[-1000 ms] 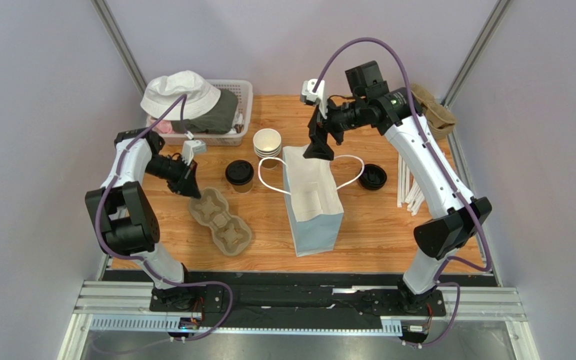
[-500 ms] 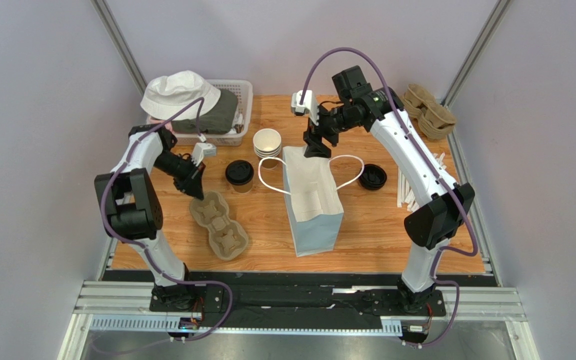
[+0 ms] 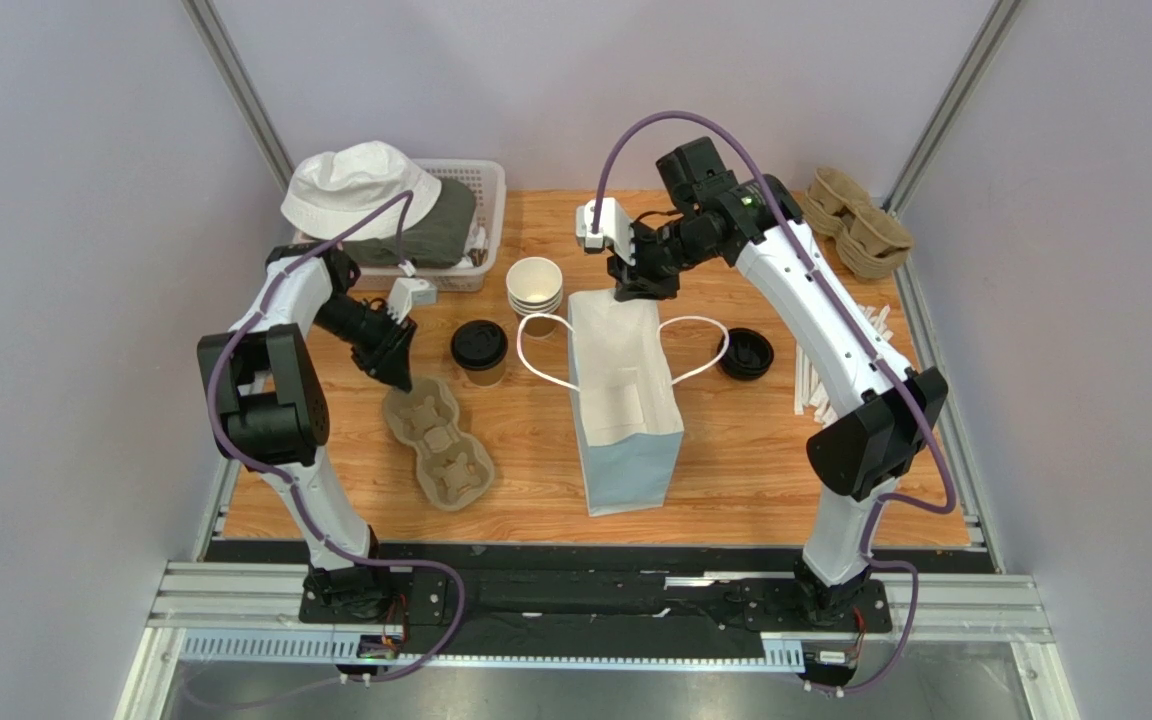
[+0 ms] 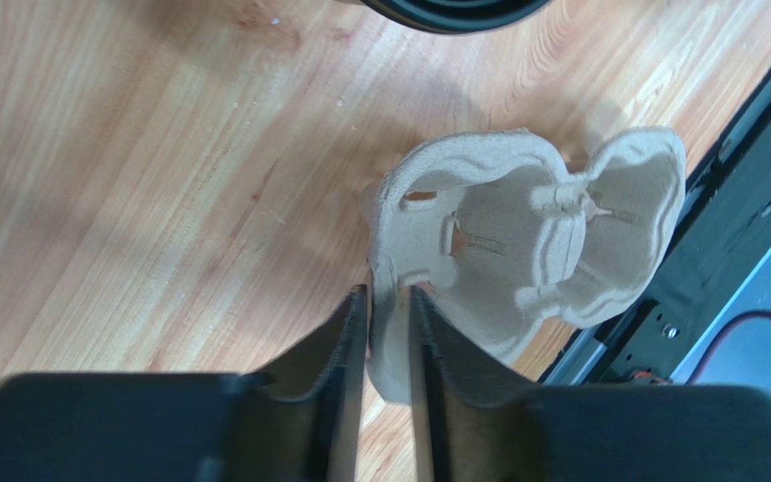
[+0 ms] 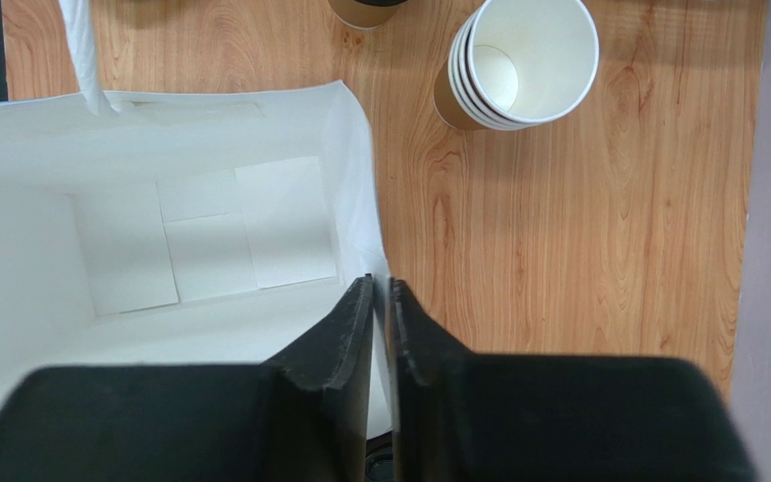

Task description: Pack the takeout coffee

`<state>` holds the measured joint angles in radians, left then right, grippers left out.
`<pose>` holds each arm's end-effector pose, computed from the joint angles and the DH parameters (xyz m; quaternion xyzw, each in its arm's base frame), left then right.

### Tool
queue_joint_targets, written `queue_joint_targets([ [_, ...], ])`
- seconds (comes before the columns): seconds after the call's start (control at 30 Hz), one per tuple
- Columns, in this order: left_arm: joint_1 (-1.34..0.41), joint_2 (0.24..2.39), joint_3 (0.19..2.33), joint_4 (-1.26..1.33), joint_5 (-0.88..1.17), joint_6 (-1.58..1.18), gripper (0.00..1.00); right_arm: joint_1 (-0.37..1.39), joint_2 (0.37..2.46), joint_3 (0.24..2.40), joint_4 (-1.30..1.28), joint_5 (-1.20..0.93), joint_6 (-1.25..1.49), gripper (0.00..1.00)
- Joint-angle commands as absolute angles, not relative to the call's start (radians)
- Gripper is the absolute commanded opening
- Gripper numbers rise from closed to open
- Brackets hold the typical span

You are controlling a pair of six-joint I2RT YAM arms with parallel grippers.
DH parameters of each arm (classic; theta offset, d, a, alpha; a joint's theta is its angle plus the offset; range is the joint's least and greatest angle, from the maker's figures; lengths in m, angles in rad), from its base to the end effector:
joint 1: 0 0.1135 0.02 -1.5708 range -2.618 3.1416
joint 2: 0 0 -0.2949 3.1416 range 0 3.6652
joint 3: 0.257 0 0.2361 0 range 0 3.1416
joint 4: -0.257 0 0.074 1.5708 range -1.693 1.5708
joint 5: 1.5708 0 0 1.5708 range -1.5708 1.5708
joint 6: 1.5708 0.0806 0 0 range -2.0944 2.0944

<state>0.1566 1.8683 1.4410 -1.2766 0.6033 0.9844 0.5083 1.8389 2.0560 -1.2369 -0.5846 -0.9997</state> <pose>0.3237 0.0048 0.2163 0.3651 0.8802 -0.2838 0.1067 0.3122 0.2248 0.3853 -0.6879 0.6181 0.2056 0.3201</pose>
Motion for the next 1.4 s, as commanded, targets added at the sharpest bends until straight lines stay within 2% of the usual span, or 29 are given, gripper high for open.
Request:
queue_joint_targets([
  [0.0, 0.158, 1.861, 1.474, -1.243, 0.656, 0.954, 0.38, 0.506, 1.827, 2.103, -1.287, -0.549, -1.037, 0.07],
  [0.03, 0.175, 1.853, 1.473, -1.233, 0.667, 0.947, 0.46, 0.511, 1.824, 2.105, -1.290, -0.543, -1.029, 0.03],
  [0.1, 0.195, 1.853, 1.468, -1.227, 0.676, 0.936, 0.48, 0.511, 1.813, 2.100, -1.290, -0.528, -1.014, 0.00],
  [0.13, 0.216, 1.855, 1.467, -1.220, 0.689, 0.930, 0.57, 0.509, 1.809, 2.095, -1.290, -0.525, -1.002, 0.00],
  [0.43, 0.262, 1.871, 1.425, -1.172, 0.710, 0.885, 0.60, 0.503, 1.779, 2.066, -1.264, -0.506, -0.942, 0.00],
  [0.73, 0.302, 1.851, 1.315, -1.104, 0.703, 0.887, 0.59, 0.491, 1.747, 2.033, -1.207, -0.511, -0.894, 0.00],
  [0.93, 0.301, 1.868, 1.289, -1.082, 0.716, 0.897, 0.54, 0.489, 1.743, 2.033, -1.197, -0.514, -0.870, 0.00],
  [1.13, 0.302, 1.881, 1.284, -1.065, 0.739, 0.899, 0.40, 0.488, 1.740, 2.031, -1.186, -0.518, -0.844, 0.00],
  [1.37, 0.293, 1.885, 1.290, -1.081, 0.712, 0.919, 0.47, 0.488, 1.733, 2.026, -1.186, -0.518, -0.836, 0.00],
])
